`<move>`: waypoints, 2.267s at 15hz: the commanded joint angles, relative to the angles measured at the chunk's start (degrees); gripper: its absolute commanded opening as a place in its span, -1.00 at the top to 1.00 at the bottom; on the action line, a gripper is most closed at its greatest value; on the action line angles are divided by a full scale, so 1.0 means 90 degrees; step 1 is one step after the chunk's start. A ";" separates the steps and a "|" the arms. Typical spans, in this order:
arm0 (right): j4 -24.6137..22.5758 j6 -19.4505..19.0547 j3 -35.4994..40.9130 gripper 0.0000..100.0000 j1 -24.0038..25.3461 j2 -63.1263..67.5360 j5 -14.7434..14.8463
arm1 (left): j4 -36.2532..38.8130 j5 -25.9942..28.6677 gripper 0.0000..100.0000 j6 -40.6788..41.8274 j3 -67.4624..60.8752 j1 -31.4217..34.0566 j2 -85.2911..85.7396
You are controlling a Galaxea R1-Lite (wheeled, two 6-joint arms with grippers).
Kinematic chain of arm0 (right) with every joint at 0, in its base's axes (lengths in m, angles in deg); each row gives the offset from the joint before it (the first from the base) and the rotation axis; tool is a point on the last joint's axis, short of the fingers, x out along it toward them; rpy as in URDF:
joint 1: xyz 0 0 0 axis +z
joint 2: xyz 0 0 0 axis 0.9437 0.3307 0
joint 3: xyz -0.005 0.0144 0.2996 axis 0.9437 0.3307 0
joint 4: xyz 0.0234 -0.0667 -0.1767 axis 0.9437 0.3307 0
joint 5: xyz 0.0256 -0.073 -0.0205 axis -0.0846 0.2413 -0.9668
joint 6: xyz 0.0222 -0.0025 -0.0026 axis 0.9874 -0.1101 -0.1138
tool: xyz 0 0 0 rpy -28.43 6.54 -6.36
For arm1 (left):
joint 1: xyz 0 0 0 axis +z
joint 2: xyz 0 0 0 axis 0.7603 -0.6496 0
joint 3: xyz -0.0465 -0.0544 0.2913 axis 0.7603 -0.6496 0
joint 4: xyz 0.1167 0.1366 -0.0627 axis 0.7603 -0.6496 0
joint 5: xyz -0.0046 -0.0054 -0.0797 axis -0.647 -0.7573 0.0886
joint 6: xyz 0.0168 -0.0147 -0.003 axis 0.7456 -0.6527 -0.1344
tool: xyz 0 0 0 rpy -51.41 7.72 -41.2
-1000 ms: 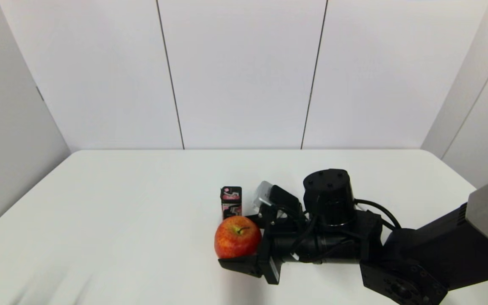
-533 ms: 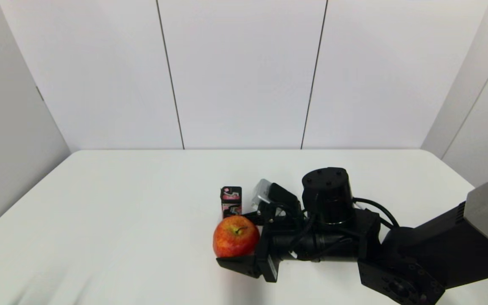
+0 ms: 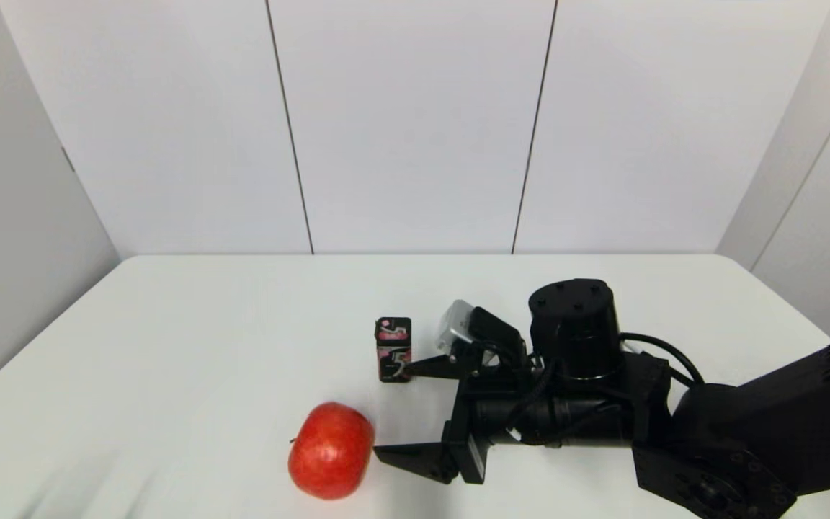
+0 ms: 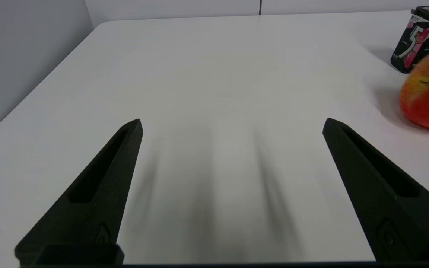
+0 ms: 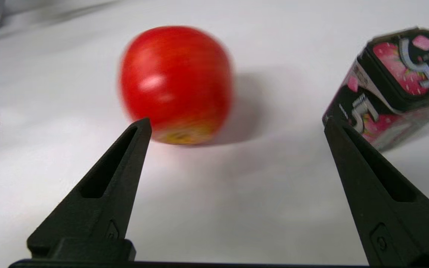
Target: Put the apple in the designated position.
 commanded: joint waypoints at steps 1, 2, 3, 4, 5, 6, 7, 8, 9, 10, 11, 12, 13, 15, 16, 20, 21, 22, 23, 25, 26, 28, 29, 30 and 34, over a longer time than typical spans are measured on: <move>0.0910 -0.0015 0.0102 -1.00 -0.0574 -0.0821 -0.0018 | 0.0002 0.0000 -1.00 0.0001 -0.0001 0.0000 -0.0008; 0.1213 -0.0015 0.0112 -1.00 -0.0789 -0.1007 -0.0028 | 0.0002 0.0000 -1.00 0.0001 -0.0001 0.0000 -0.0008; 0.1575 -0.0025 0.0112 -1.00 -0.1082 -0.1202 -0.0018 | 0.0002 0.0000 -1.00 0.0001 -0.0001 0.0000 -0.0008; 0.1848 -0.0025 0.0102 -1.00 -0.1326 -0.1358 -0.0028 | 0.0002 0.0000 -1.00 0.0001 -0.0001 0.0000 -0.0008; 0.2082 -0.0044 0.0112 -1.00 -0.1521 -0.1505 -0.0018 | 0.0002 0.0000 -1.00 0.0001 -0.0001 0.0000 -0.0008; 0.2278 -0.0044 0.0112 -1.00 -0.1736 -0.1612 -0.0018 | 0.0002 0.0000 -1.00 0.0001 -0.0001 0.0000 -0.0008; 0.2483 -0.0044 0.0102 -1.00 -0.1970 -0.1720 -0.0018 | 0.0002 -0.0010 -1.00 0.0001 -0.0001 0.0000 -0.0008; 0.2688 -0.0054 0.0054 -1.00 -0.2175 -0.1808 -0.0008 | 0.0002 0.0000 -1.00 0.0001 -0.0001 0.0000 -0.0008; 0.2873 -0.0054 0.0005 -1.00 -0.2380 -0.1895 -0.0008 | 0.0002 0.0000 -1.00 0.0001 -0.0001 0.0000 -0.0008; 0.3020 -0.0054 -0.0064 -1.00 -0.2673 -0.2042 0.0001 | 0.0002 0.0000 -1.00 0.0001 -0.0001 0.0000 -0.0008; 0.3108 -0.0044 -0.0073 -1.00 -0.2869 -0.2140 0.0011 | 0.0002 -0.0010 -1.00 0.0001 -0.0001 0.0000 -0.0008; 0.3205 -0.0044 -0.0083 -1.00 -0.3064 -0.2286 0.0050 | 0.0002 0.0000 -1.00 0.0001 -0.0001 0.0000 -0.0008; 0.3323 -0.0044 -0.0093 -1.00 -0.3250 -0.2423 0.0207 | 0.0002 0.0000 -1.00 0.0001 -0.0001 0.0000 -0.0008; 0.3752 -0.0035 -0.0191 -1.00 -0.3523 -0.2696 0.0734 | 0.0002 0.0000 -1.00 0.0001 -0.0001 0.0000 -0.0008; 0.4299 -0.0044 -0.0415 -1.00 -0.3689 -0.2931 0.1173 | 0.0002 0.0000 -1.00 0.0001 -0.0001 0.0000 -0.0008; 0.5520 -0.0015 -0.0933 -1.00 -0.4099 -0.3975 0.2531 | 0.0002 0.0000 -1.00 0.0001 -0.0001 0.0000 0.0002; 0.5559 0.0004 -0.0874 -1.00 -0.4255 -0.4327 0.2951 | 0.0002 0.0000 -1.00 0.0001 -0.0001 0.0000 -0.0008; 0.5539 0.0092 -0.0738 -1.00 -0.4431 -0.4708 0.3312 | 0.0002 -0.0010 -1.00 0.0001 -0.0001 0.0000 0.0002; 0.5520 0.0219 -0.0591 -1.00 -0.4480 -0.5089 0.3468 | 0.0002 0.0000 -1.00 0.0001 -0.0001 0.0000 -0.0008; 0.5530 0.0522 -0.0269 -1.00 -0.4607 -0.6016 0.3527 | 0.0002 0.0000 -1.00 0.0001 -0.0001 0.0000 -0.0008; 0.5530 0.0561 -0.0034 -1.00 -0.4646 -0.6524 0.3576 | 0.0002 0.0000 -1.00 0.0001 -0.0001 0.0000 -0.0008; 0.5500 0.0551 0.0630 -1.00 -0.4714 -0.7550 0.3869 | 0.0002 0.0000 -1.00 0.0001 -0.0001 0.0000 -0.0008; 0.5520 0.0551 0.0923 -1.00 -0.4724 -0.8048 0.3878 | 0.0002 0.0000 -1.00 0.0001 -0.0001 0.0000 -0.0008; 0.5549 0.0551 0.1216 -1.00 -0.4714 -0.8526 0.3859 | 0.0002 0.0000 -1.00 0.0001 -0.0001 0.0000 -0.0008; 0.5461 0.0502 0.2700 -1.00 -0.4812 -1.0030 0.3859 | 0.0002 0.0000 -1.00 0.0001 -0.0001 0.0000 -0.0008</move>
